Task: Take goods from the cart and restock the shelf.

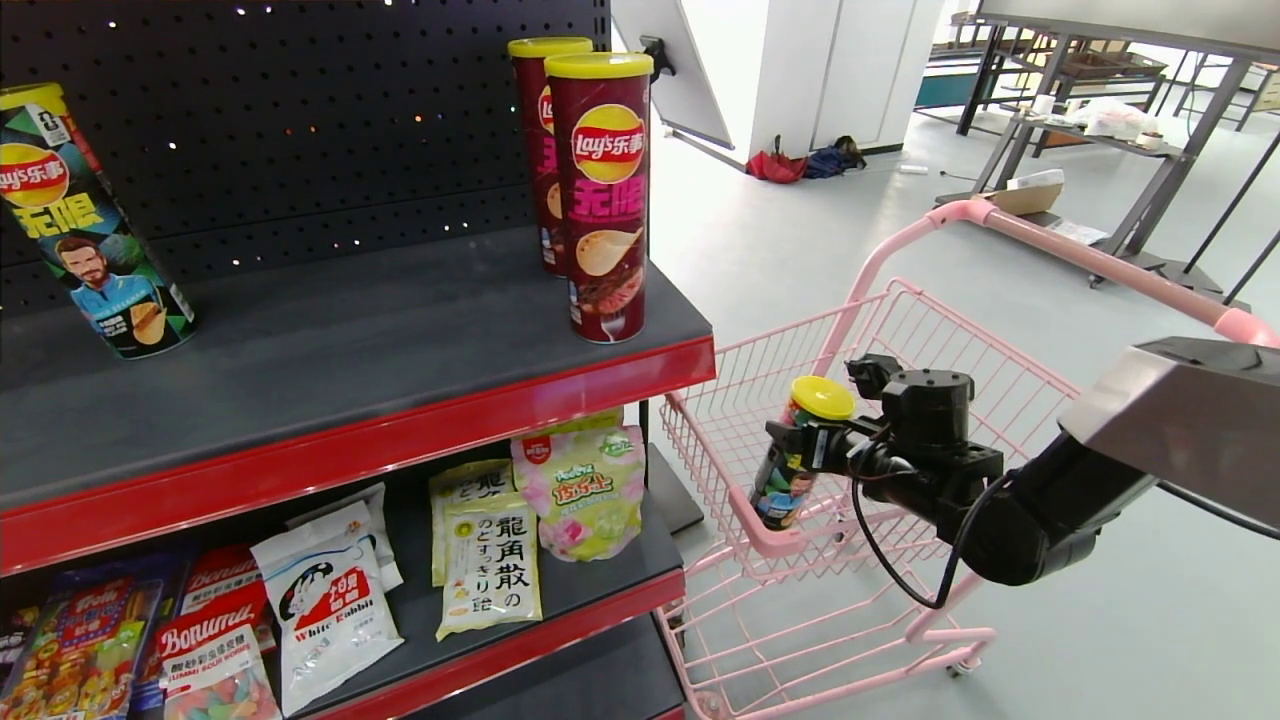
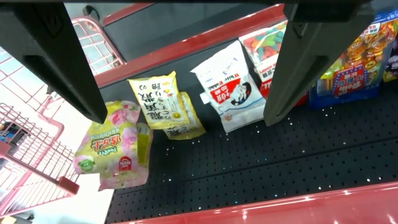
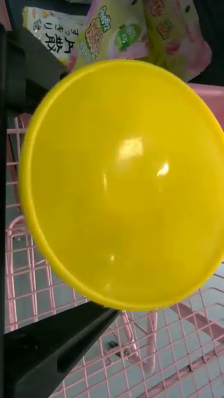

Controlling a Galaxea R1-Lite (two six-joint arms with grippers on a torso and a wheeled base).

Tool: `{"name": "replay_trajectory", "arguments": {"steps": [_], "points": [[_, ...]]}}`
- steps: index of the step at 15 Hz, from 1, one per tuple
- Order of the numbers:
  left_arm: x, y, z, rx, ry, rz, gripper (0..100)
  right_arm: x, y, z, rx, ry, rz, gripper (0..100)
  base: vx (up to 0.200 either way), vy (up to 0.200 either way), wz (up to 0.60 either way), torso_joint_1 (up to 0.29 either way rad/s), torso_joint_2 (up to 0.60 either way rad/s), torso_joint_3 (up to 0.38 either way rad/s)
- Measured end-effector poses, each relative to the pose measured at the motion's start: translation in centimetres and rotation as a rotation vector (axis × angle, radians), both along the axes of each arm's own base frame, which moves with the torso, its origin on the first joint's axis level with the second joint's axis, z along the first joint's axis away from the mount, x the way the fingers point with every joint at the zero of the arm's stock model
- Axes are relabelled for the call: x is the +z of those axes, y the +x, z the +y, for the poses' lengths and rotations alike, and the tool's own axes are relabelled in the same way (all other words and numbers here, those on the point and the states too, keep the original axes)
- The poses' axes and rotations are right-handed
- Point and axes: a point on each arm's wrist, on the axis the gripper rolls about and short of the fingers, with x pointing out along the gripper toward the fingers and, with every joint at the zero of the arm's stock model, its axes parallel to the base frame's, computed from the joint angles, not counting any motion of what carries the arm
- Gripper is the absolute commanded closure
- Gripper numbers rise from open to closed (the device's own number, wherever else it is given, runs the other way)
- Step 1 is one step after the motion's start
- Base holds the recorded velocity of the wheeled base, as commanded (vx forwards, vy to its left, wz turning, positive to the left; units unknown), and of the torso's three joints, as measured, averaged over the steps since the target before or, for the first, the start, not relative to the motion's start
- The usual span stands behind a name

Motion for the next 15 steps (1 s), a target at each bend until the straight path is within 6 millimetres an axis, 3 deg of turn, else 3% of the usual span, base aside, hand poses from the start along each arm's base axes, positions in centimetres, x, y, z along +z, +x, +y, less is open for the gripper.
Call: {"name": "replay_trajectory", "arguments": {"steps": [2, 3, 12, 15], "points": [[0.0, 0.0, 0.0, 0.0, 0.0, 0.0, 0, -0.1, 0.3, 0.1, 0.001, 0.002, -0.004, 0, 0.0, 0.0, 0.0, 0.0, 0.0, 0.0], [0.0, 0.0, 0.0, 0.0, 0.0, 0.0, 0, -0.2, 0.4, 0.1, -0.001, 0.002, -0.002, 100, 0.0, 0.0, 0.0, 0.0, 0.0, 0.0], [0.0, 0.0, 0.0, 0.0, 0.001, 0.0, 0, -0.4, 0.5, 0.2, -0.008, -0.04, -0.032, 100, 0.0, 0.0, 0.0, 0.0, 0.0, 0.0], [0.0, 0.0, 0.0, -0.001, 0.0, 0.0, 0, 3.8, 1.0, 0.1, 0.007, -0.107, -0.094, 100, 0.0, 0.0, 0.0, 0.0, 0.0, 0.0]]}}
